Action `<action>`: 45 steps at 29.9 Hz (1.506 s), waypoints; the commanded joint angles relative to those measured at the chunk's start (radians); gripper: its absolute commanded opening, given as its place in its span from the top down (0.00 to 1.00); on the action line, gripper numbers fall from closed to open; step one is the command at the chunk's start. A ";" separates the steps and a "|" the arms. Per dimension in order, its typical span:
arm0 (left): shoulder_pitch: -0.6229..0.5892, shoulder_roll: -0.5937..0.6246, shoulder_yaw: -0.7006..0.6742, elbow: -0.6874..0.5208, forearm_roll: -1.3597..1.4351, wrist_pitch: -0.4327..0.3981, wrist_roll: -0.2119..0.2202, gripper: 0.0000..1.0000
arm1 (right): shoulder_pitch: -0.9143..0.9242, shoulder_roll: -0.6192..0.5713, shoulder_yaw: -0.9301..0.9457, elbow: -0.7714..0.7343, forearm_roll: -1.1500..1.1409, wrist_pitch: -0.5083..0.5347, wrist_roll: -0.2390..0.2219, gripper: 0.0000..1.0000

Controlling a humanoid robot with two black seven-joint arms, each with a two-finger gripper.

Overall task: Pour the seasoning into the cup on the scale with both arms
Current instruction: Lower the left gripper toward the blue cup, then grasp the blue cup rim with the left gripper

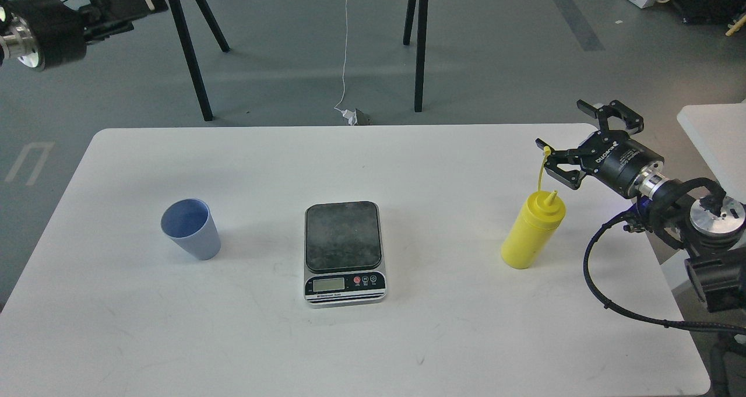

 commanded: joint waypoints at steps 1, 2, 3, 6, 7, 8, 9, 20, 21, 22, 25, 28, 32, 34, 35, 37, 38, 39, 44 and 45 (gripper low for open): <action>0.005 0.020 0.157 -0.137 0.391 0.000 0.000 0.00 | -0.002 0.000 0.000 0.000 0.000 0.000 0.000 0.03; 0.005 0.018 0.210 -0.154 0.398 0.000 0.000 0.00 | -0.002 0.002 0.000 0.000 0.000 0.000 0.000 0.03; 0.003 0.018 0.275 -0.166 0.402 0.000 0.000 0.00 | -0.002 0.002 -0.002 0.000 0.000 0.000 0.000 0.03; -0.001 0.009 0.418 -0.172 0.402 0.000 0.000 0.01 | -0.003 0.000 -0.002 -0.002 0.000 0.000 0.000 0.03; -0.001 0.008 0.444 -0.172 0.402 0.000 0.000 0.01 | -0.003 0.000 -0.002 -0.002 0.000 0.000 0.000 0.03; 0.003 0.008 0.461 -0.172 0.402 0.000 0.000 0.01 | -0.003 -0.001 -0.002 -0.003 0.000 0.000 0.000 0.03; 0.006 0.006 0.465 -0.171 0.400 0.000 0.000 0.01 | -0.003 -0.001 -0.002 -0.003 0.000 0.000 0.000 0.03; 0.049 -0.005 0.475 -0.161 0.397 0.000 0.000 0.01 | -0.005 0.000 -0.003 -0.003 0.000 0.000 0.000 0.03; 0.052 -0.011 0.475 -0.160 0.395 0.000 0.000 0.01 | -0.005 0.000 -0.003 -0.003 0.000 0.000 0.000 0.03; 0.052 -0.017 0.475 -0.157 0.395 0.000 0.000 0.01 | -0.005 0.000 -0.003 -0.003 0.000 0.000 0.000 0.03; 0.052 -0.040 0.475 -0.152 0.392 0.000 0.000 0.01 | -0.005 -0.001 -0.003 -0.003 0.000 0.000 0.000 0.03; 0.052 -0.067 0.473 -0.126 0.389 0.000 0.000 0.01 | -0.005 -0.003 -0.003 -0.003 0.000 0.000 0.000 0.03; 0.052 -0.112 0.475 -0.076 0.388 0.000 0.000 0.02 | -0.007 -0.003 -0.003 -0.003 0.000 0.000 0.000 0.03; 0.054 -0.124 0.476 -0.054 0.388 0.000 0.000 0.02 | -0.007 -0.004 -0.003 -0.005 0.000 0.000 0.000 0.03; 0.053 -0.132 0.476 -0.043 0.388 0.000 0.000 0.02 | -0.008 -0.004 -0.003 -0.003 0.000 0.000 0.000 0.03; 0.054 -0.146 0.478 -0.022 0.388 0.000 0.000 0.04 | -0.010 -0.006 -0.003 -0.003 0.000 0.000 0.000 0.03; 0.056 -0.152 0.478 -0.013 0.388 0.000 0.000 0.05 | -0.010 -0.007 -0.002 -0.003 0.000 0.000 0.000 0.03; 0.057 -0.157 0.476 -0.005 0.388 0.000 0.000 0.06 | -0.010 -0.007 -0.003 -0.003 0.000 0.000 0.000 0.03; 0.065 -0.154 0.478 -0.002 0.389 0.000 0.000 0.27 | -0.016 -0.007 -0.003 -0.003 0.000 0.000 0.000 0.03; 0.065 -0.154 0.478 -0.002 0.388 0.000 0.000 0.32 | -0.016 -0.007 -0.003 -0.003 0.000 0.000 0.000 0.03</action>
